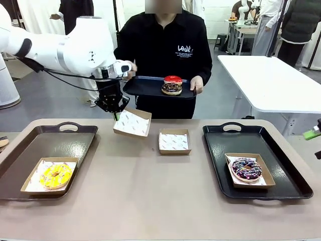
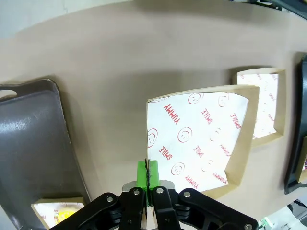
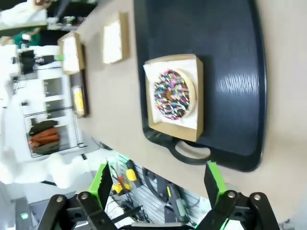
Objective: Individually package the donuts and arrange them on the tray.
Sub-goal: Place the picked Paper togo box on the Handle tray while simultaneously picking up another Paper togo box from the table with the other hand.
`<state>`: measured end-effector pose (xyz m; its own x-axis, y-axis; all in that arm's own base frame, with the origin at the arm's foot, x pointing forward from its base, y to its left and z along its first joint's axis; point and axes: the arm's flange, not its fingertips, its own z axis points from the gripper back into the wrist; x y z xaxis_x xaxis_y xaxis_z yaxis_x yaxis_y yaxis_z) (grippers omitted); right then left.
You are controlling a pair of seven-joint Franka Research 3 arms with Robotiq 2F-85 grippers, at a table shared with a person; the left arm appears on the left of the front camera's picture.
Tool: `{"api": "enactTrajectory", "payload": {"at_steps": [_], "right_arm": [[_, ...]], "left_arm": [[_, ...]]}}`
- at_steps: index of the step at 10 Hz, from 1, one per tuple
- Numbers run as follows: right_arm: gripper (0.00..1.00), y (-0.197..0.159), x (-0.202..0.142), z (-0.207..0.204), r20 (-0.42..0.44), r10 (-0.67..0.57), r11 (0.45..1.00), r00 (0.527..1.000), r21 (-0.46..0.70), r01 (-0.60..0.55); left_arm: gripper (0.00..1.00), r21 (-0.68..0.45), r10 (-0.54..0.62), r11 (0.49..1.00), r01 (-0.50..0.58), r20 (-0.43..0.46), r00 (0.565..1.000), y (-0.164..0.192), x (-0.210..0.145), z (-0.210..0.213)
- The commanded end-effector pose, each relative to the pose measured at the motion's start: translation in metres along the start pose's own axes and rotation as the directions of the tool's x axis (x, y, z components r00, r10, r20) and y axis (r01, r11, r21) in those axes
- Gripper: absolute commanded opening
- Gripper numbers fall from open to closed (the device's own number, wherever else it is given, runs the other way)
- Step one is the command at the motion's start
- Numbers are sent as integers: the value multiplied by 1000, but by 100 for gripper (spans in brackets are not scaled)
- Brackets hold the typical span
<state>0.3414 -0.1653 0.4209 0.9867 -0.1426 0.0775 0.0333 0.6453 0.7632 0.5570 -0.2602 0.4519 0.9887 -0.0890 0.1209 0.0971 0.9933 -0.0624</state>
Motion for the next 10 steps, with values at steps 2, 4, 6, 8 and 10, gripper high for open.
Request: {"api": "enactTrajectory", "payload": {"at_steps": [2,4,6,8,10], "right_arm": [[100,-24,29,24,19,16,988,1000,152,-18],[100,-41,30,40,51,14,973,999,228,-25],[100,-55,34,46,55,34,963,998,264,-47],[100,-66,36,51,84,49,957,995,282,-71],[100,-72,41,49,123,57,948,991,305,-93]], "left_arm": [[0,56,15,998,-16,27,1000,-21,0,32],[0,64,36,997,-39,43,998,-30,8,51],[0,86,87,992,-93,63,994,-36,17,66],[0,78,129,988,-132,54,990,-34,27,72],[0,52,94,994,-97,58,994,-28,17,73]]}}
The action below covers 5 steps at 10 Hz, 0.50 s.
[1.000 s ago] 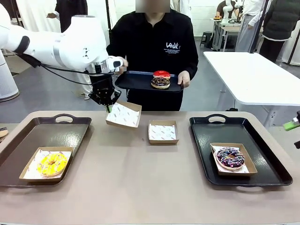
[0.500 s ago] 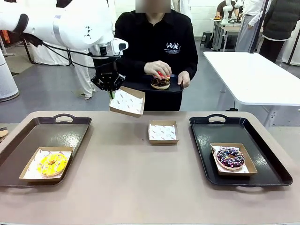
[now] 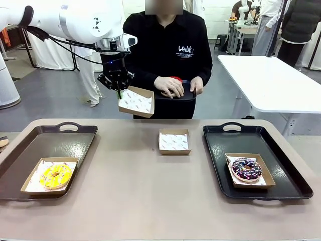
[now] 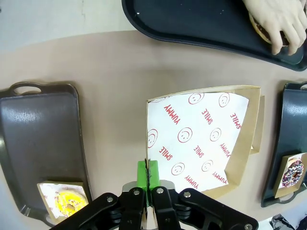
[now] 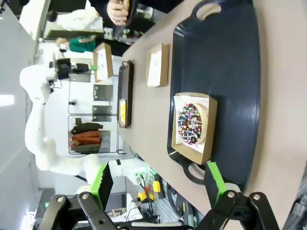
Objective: Individually package the donuts and arrange them on the tray.
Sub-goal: Place the picked Paper togo box on the Handle tray while simultaneously picking up another Paper togo box from the table with the other hand.
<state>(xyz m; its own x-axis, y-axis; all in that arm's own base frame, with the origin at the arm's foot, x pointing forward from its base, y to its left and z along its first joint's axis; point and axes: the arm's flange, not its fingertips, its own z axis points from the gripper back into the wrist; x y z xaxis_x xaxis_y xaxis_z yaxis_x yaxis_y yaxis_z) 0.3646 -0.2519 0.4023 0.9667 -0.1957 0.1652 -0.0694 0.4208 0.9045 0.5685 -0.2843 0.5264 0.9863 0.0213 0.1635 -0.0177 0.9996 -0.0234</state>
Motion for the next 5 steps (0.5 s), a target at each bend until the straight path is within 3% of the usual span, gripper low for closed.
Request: {"api": "enactTrajectory", "payload": {"at_steps": [1,4,5], "right_arm": [[100,-4,7,0,22,12,999,1000,30,-12],[100,-4,1,-7,58,41,999,998,18,-42],[100,-2,4,-1,24,-4,1000,1000,16,4]], "left_arm": [[0,-1,-13,1000,13,9,1000,0,-5,2],[0,-1,-13,1000,13,9,1000,0,-5,2],[0,-1,-13,1000,13,9,1000,0,-5,2]]}}
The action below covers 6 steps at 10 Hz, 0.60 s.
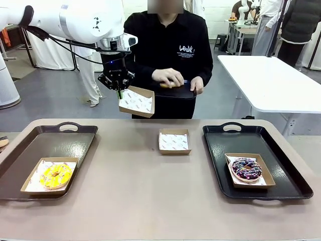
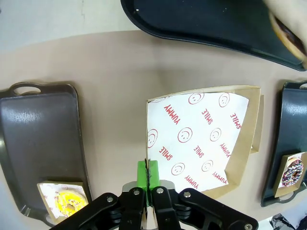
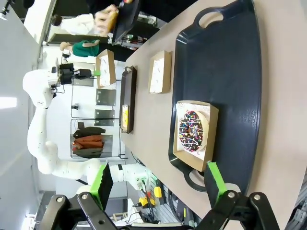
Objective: Individually package the donuts and arrange them on the tray.
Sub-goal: Place the picked Paper togo box on the Handle tray while simultaneously picking up another Paper togo box from the table with the other hand.
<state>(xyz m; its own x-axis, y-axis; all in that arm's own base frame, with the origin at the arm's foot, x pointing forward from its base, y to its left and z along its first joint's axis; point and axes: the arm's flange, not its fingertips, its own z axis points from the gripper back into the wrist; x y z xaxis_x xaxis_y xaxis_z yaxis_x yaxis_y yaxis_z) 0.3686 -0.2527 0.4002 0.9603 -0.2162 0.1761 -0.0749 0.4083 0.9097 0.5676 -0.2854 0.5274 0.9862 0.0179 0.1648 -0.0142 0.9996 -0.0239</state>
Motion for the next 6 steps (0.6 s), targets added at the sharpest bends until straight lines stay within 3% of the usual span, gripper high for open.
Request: {"api": "enactTrajectory", "payload": {"at_steps": [1,6], "right_arm": [[100,0,0,1,0,-6,1000,1000,2,6],[100,0,0,1,0,-6,1000,1000,2,6]], "left_arm": [[0,0,-9,1000,9,7,1000,2,-4,1],[0,0,-9,1000,9,7,1000,2,-4,1]]}}
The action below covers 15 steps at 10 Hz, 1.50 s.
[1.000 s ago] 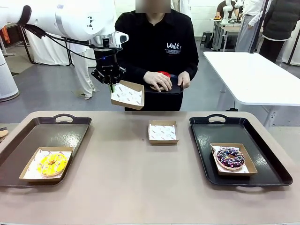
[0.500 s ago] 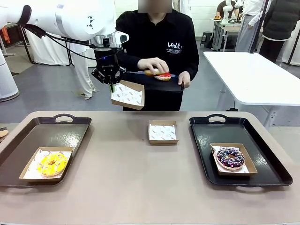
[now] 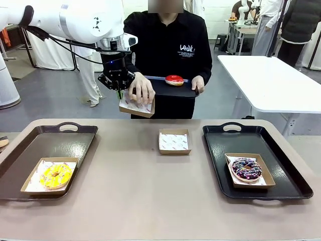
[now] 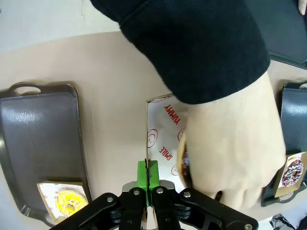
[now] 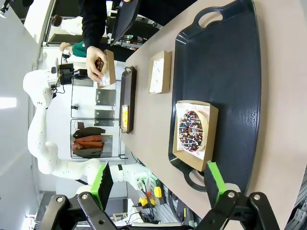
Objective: Individually package the donuts and arrange them on the tray.
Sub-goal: Place the picked Paper togo box on the Handle tray while simultaneously picking up another Paper togo box from the table with the other hand.
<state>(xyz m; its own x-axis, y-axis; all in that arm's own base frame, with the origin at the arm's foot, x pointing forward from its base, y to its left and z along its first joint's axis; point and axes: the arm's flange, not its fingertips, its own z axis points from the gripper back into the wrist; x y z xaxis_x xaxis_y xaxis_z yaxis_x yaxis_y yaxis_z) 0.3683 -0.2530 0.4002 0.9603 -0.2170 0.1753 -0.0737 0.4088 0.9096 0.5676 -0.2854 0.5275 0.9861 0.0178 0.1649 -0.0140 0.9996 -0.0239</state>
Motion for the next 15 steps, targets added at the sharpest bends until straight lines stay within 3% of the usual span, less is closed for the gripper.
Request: {"api": "enactTrajectory", "payload": {"at_steps": [1,15], "right_arm": [[100,0,0,0,-1,-5,1000,1000,2,5],[100,0,0,0,-1,-5,1000,1000,2,5]], "left_arm": [[0,0,-9,1000,9,7,1000,2,-4,1],[0,0,-9,1000,9,7,1000,2,-4,1]]}}
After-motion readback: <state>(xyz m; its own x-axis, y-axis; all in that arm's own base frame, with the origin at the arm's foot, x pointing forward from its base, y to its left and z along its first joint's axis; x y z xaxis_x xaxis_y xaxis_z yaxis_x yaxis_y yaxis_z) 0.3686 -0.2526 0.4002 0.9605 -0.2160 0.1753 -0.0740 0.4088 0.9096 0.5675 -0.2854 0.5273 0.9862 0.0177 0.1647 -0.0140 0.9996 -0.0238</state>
